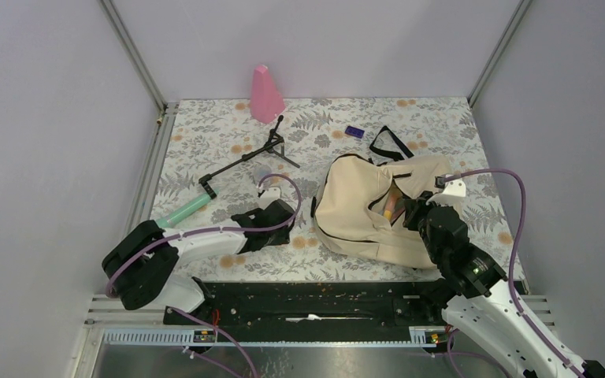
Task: Pack the student bag
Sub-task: Pick up the stationery from the center of the board.
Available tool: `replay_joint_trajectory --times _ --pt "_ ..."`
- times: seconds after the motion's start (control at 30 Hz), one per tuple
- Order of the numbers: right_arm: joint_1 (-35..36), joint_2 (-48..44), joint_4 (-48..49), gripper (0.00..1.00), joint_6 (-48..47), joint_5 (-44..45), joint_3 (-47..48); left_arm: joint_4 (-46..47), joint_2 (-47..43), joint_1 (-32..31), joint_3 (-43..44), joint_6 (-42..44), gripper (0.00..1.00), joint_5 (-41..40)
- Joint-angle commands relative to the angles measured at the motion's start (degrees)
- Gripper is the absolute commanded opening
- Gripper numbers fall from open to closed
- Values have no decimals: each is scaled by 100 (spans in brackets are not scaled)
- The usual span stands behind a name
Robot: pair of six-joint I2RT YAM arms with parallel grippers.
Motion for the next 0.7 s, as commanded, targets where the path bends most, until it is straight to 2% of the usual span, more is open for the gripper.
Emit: replay_joint_trajectory --times 0.0,0.37,0.47,0.67 --pt "8 -115 490 0 37 131 153 -560 251 -80 21 -111 43 -86" --pt "5 -122 488 0 83 128 126 -1182 537 -220 251 -150 41 -497" --pt "3 -127 491 0 103 120 116 -1193 656 -250 271 -140 37 -454" --pt "3 -167 489 0 87 118 122 -1180 531 -378 282 -253 23 -587"
